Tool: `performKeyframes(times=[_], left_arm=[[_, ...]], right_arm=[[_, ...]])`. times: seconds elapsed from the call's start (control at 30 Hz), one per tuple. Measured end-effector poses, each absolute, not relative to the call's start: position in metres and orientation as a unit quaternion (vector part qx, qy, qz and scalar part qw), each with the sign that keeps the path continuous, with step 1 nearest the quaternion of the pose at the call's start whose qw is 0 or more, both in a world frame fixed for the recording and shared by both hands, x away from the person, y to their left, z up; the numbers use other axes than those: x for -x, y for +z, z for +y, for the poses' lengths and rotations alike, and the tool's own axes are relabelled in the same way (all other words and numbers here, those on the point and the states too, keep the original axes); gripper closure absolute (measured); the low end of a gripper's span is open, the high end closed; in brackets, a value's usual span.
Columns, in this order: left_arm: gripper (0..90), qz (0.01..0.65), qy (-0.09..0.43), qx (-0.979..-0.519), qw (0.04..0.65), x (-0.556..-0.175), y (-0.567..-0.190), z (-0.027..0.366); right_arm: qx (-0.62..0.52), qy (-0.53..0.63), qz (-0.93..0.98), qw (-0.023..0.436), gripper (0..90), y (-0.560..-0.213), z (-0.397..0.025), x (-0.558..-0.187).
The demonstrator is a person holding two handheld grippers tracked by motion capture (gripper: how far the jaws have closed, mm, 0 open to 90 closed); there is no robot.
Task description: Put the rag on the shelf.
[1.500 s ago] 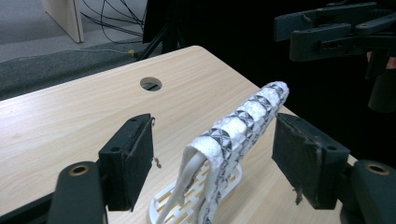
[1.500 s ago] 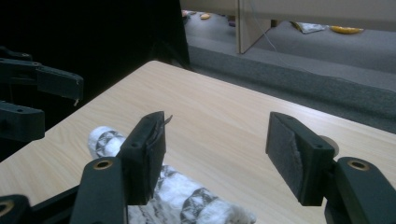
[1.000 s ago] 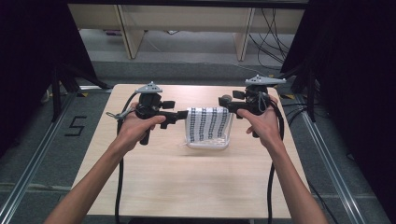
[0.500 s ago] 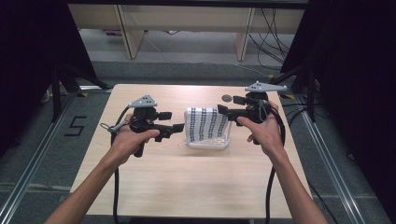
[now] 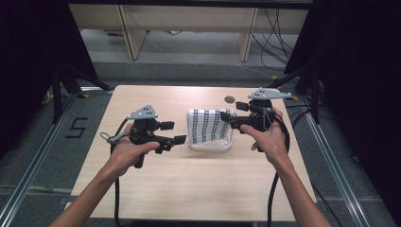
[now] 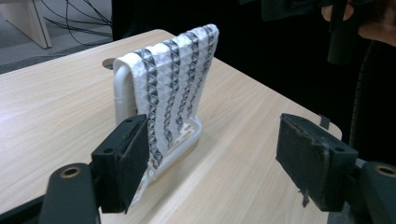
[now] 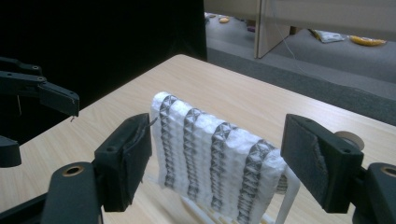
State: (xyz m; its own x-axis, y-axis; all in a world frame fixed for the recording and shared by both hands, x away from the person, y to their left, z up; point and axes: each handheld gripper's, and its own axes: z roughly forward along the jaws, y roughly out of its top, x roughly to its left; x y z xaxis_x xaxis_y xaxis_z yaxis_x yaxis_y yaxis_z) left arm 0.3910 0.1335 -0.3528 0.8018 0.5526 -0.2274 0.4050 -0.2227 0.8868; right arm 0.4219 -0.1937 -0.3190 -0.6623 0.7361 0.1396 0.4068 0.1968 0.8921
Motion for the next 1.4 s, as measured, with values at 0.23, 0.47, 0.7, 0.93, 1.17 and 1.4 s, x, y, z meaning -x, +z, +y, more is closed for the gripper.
performKeyframes(times=[0.23,0.47,0.7,0.93,1.17,1.4], left_arm=[[23.6,0.305,0.073,-0.778,0.544,-0.384,-0.355,0.137],[23.3,0.305,0.066,-0.780,0.543,-0.377,-0.363,0.141],[23.0,0.300,0.064,-0.779,0.547,-0.374,-0.367,0.144],[22.5,0.302,0.064,-0.779,0.545,-0.368,-0.372,0.147],[22.1,0.302,0.062,-0.780,0.544,-0.364,-0.378,0.149],[21.9,0.300,0.061,-0.782,0.544,-0.358,-0.384,0.149]], right_arm=[[-0.367,0.511,0.761,0.158,25.3,-0.321,-0.195,-0.416],[-0.361,0.515,0.761,0.159,25.3,-0.324,-0.197,-0.411],[-0.368,0.512,0.761,0.154,25.3,-0.327,-0.197,-0.405],[-0.360,0.514,0.763,0.153,25.3,-0.331,-0.195,-0.403],[-0.357,0.517,0.765,0.145,25.3,-0.337,-0.193,-0.400],[-0.358,0.513,0.767,0.144,25.3,-0.340,-0.194,-0.394]])
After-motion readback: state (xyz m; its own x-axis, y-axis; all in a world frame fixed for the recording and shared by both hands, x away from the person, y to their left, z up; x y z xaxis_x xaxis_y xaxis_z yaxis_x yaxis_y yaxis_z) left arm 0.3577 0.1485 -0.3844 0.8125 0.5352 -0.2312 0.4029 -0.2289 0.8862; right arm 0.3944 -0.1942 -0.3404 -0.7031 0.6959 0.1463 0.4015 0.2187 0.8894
